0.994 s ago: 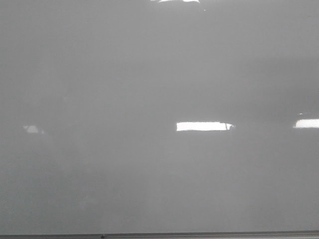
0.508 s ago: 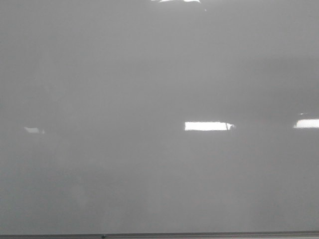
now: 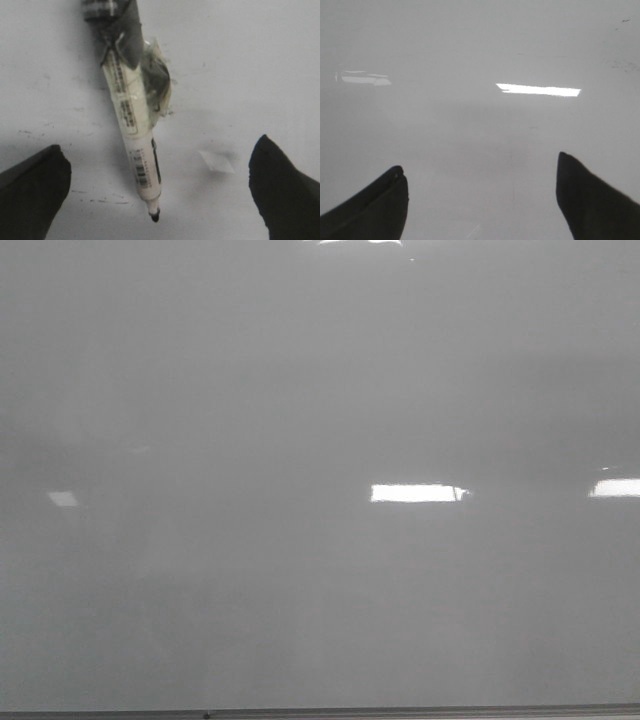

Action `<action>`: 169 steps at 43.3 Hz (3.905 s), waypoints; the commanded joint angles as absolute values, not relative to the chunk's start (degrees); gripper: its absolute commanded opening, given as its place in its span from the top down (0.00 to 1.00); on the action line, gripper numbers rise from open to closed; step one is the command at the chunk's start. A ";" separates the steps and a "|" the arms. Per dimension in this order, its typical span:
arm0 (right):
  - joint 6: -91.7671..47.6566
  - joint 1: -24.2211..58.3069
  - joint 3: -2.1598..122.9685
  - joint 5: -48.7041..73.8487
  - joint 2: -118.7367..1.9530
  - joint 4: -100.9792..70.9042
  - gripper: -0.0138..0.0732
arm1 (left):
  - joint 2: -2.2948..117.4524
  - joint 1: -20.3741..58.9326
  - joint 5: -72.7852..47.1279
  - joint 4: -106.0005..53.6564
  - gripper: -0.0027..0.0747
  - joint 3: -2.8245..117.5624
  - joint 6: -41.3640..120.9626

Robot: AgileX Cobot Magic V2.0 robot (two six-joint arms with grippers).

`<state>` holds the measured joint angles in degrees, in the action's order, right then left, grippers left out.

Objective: Write number 6 on whiteboard

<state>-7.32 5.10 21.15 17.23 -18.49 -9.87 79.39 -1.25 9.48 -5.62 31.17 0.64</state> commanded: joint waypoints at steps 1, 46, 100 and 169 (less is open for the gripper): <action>-7.35 5.00 23.08 12.19 -19.39 -9.98 0.13 | 80.19 -1.45 16.63 -6.27 0.17 32.91 0.00; -8.77 5.11 26.17 20.59 -21.10 -9.98 0.13 | 69.70 8.04 -28.52 1.52 0.98 45.41 8.78; -36.18 49.81 56.47 32.52 -69.43 -21.43 0.22 | 69.70 58.84 -37.72 13.01 0.98 53.16 25.87; -33.05 30.16 44.30 27.51 -52.72 -17.68 0.91 | 35.97 50.58 -11.97 -3.27 0.99 32.35 21.44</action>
